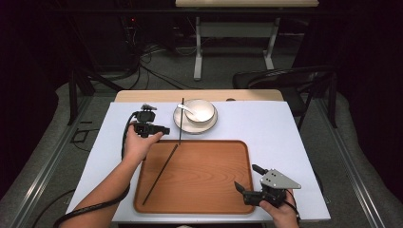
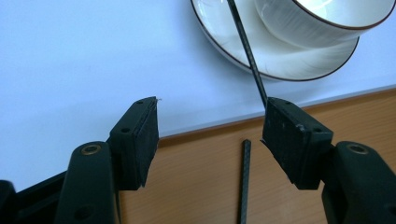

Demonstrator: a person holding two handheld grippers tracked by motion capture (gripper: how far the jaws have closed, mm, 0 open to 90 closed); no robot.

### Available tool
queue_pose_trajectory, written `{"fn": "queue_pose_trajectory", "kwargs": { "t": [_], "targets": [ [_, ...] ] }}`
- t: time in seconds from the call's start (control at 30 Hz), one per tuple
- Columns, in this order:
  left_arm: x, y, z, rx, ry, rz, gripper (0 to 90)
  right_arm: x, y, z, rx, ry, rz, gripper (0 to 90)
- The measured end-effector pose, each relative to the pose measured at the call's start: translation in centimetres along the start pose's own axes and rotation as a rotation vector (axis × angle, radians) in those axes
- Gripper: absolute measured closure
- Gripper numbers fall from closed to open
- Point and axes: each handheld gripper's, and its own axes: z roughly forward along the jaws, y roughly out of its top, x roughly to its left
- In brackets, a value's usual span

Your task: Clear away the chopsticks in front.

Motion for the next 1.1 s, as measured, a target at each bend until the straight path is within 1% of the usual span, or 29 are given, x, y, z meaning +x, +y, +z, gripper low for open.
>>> {"fn": "queue_pose_trajectory", "kwargs": {
  "t": [0.03, 0.07, 0.1, 0.17, 0.4, 0.53, 0.63, 0.73, 0.8, 0.83, 0.9, 1.0, 1.1],
  "targets": [
    [-0.2, 0.1, 0.2, 0.006, -0.007, 0.003, 36.5, 0.0, 0.0, 0.0, 0.000, 0.000, -0.001, 14.3],
    [-0.4, 0.2, 0.4, 0.003, -0.005, 0.003, 36.5, 0.0, 0.0, 0.0, 0.000, 0.002, 0.000, 14.3],
    [-0.9, 0.4, 0.8, 0.006, -0.013, 0.003, 36.6, 0.0, 0.0, 0.0, -0.001, 0.001, 0.002, 14.3],
    [-1.1, 0.5, 1.0, 0.012, -0.017, 0.004, 36.6, 0.0, 0.0, 0.0, -0.001, 0.001, 0.002, 14.3],
    [-2.9, 1.0, 2.4, 0.025, -0.043, 0.007, 37.8, 0.0, 0.0, -0.1, -0.002, 0.002, -0.004, 14.3],
    [-3.5, 1.2, 3.3, 0.043, -0.050, -0.001, 40.1, -0.1, 0.0, -0.1, -0.006, 0.005, -0.002, 14.3],
    [-3.6, 1.2, 3.8, 0.055, -0.055, -0.016, 45.3, -0.1, 0.0, -0.1, -0.007, 0.006, -0.004, 14.3],
    [-3.5, 1.3, 4.3, 0.061, -0.047, -0.031, 47.2, -0.1, 0.0, -0.1, -0.007, 0.006, -0.001, 14.3],
    [-3.4, 1.4, 4.7, 0.068, -0.050, -0.045, 50.7, -0.1, 0.0, -0.1, -0.007, 0.007, -0.003, 14.3],
    [-3.3, 1.4, 4.9, 0.067, -0.044, -0.055, 52.0, -0.1, 0.0, -0.1, -0.007, 0.008, -0.004, 14.3],
    [-3.2, 1.4, 5.2, 0.071, -0.044, -0.060, 55.4, 0.0, 0.0, -0.1, -0.007, 0.008, -0.005, 14.3],
    [-3.1, 1.4, 5.7, 0.072, -0.037, -0.070, 57.6, -0.1, 0.0, -0.1, -0.007, 0.009, -0.004, 14.3],
    [-2.9, 1.4, 6.1, 0.086, -0.042, -0.083, 60.8, -0.1, 0.0, -0.1, -0.008, 0.010, -0.001, 14.3]
  ]
}}
